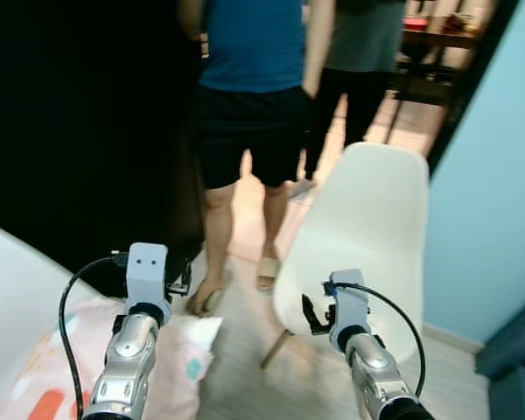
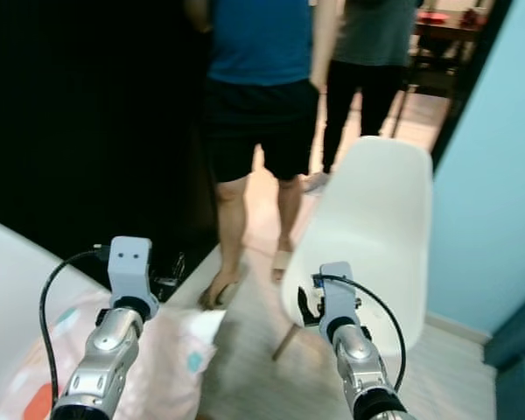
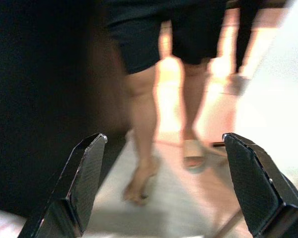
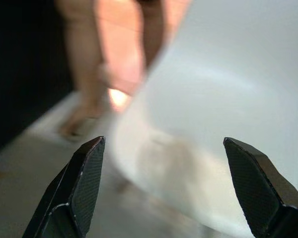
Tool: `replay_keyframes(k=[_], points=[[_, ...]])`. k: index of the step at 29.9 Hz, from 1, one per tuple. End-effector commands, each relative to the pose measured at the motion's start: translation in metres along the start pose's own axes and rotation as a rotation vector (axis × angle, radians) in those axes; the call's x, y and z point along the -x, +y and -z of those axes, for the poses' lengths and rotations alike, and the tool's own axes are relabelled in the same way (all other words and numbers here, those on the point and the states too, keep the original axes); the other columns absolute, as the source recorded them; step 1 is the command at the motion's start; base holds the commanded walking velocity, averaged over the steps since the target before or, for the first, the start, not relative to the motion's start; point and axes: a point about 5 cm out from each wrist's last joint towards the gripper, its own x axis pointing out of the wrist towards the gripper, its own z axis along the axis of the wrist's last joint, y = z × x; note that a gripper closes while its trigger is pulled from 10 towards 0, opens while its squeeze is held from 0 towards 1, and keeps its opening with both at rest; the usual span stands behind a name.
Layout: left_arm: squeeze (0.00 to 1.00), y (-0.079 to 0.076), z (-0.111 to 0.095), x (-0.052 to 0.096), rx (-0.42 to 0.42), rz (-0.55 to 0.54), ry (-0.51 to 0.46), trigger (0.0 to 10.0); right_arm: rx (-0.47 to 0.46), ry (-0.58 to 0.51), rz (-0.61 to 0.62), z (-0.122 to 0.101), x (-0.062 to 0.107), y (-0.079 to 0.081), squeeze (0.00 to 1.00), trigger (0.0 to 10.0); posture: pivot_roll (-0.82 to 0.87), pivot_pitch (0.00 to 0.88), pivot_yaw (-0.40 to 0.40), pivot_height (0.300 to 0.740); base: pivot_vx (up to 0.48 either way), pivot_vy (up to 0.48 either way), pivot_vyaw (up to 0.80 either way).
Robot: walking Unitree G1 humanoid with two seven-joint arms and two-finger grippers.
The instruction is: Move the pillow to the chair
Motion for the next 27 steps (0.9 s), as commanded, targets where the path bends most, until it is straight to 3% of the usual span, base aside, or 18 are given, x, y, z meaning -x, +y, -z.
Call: replay_keyframes(k=[1,6,14,21,27], points=[[0.0,-0.004,0.011,0.003,-0.004,0.01,0.041,10.0,-0.016,0.025,0.006,0.009,0.004,-0.001,0.0,10.0,0.03,0.0,0.019,0.74,0.0,0.0,-0.8],[0.0,-0.006,0.016,0.004,-0.002,0.019,0.054,10.0,-0.026,0.035,0.023,0.012,0.006,-0.003,0.0,10.0,0.02,0.0,0.018,0.74,0.0,0.0,-0.8],[0.0,-0.005,0.026,0.019,0.021,-0.079,0.06,10.0,-0.043,0.03,0.0,0.011,0.004,-0.001,0.0,10.0,0.04,0.0,-0.106,0.74,0.0,0.0,-0.8],[0.0,-0.003,0.017,0.007,0.03,-0.09,0.025,10.0,-0.007,-0.019,-0.073,-0.011,-0.008,0.008,0.0,10.0,0.04,0.0,-0.132,0.74,0.0,0.0,-0.8],[0.0,-0.004,0.014,0.003,0.042,-0.093,0.016,10.0,-0.023,-0.009,-0.062,-0.014,-0.013,0.011,0.0,10.0,0.08,0.0,-0.118,0.74,0.0,0.0,-0.8]])
